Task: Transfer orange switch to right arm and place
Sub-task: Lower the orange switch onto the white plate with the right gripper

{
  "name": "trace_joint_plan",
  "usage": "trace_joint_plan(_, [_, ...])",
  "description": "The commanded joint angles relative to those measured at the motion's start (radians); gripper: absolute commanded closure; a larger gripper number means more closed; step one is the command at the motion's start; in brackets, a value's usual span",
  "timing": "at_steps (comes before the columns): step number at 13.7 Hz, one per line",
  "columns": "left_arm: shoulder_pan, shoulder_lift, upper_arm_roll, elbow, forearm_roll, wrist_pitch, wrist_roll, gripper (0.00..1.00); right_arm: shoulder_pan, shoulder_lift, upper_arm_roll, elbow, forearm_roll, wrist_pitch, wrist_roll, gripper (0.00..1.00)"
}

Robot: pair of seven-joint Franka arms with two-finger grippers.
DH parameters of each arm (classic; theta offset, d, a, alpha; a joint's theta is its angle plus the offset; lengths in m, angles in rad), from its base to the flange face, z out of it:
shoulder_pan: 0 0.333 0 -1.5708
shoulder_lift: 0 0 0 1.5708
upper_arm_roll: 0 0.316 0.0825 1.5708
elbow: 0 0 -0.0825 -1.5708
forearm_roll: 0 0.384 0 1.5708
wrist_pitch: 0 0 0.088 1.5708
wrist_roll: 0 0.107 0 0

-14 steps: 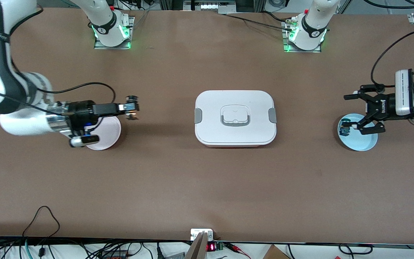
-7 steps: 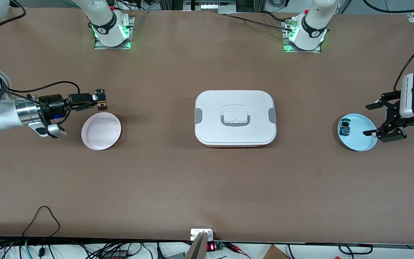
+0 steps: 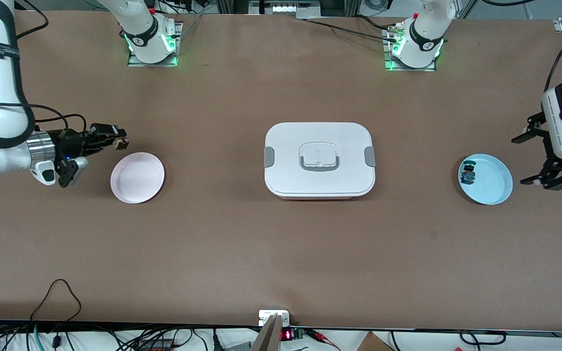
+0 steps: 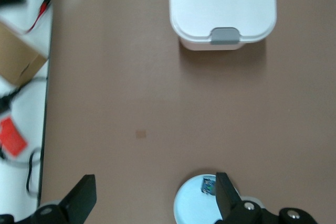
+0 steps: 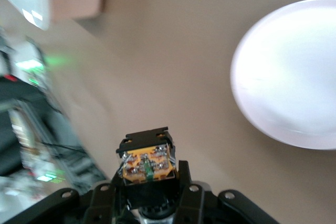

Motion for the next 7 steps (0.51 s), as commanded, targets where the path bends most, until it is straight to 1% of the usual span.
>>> trace_joint_plan(1, [-0.156,-0.06,0.171,-0.026,0.015,0.084,-0.27,0.0,0.05,-0.023,0.004,-0.016,-0.144,0.112,-0.118,1.0])
trace_joint_plan(3, [-0.176,-0.101,0.182,-0.072,0.024,0.211,-0.394,0.0,0.077,-0.023,0.004,-0.036,-0.214,0.215,-0.182,1.0])
trace_joint_plan(4, [-0.179,-0.114,0.191,-0.122,0.021,0.262,-0.462,0.0,0.09,-0.023,0.005,-0.055,-0.24,0.273,-0.228,1.0])
trace_joint_plan(5, [-0.192,-0.12,0.225,-0.165,0.021,0.314,-0.546,0.0,0.094,-0.023,0.005,-0.078,-0.247,0.33,-0.279,1.0])
trace_joint_plan(6, [-0.234,-0.123,0.274,-0.194,0.024,0.354,-0.612,0.0,0.097,-0.023,0.004,-0.107,-0.247,0.385,-0.322,1.0])
trace_joint_plan(7, [-0.271,-0.128,0.321,-0.211,0.016,0.358,-0.666,0.0,0.1,-0.023,0.004,-0.131,-0.25,0.432,-0.35,1.0])
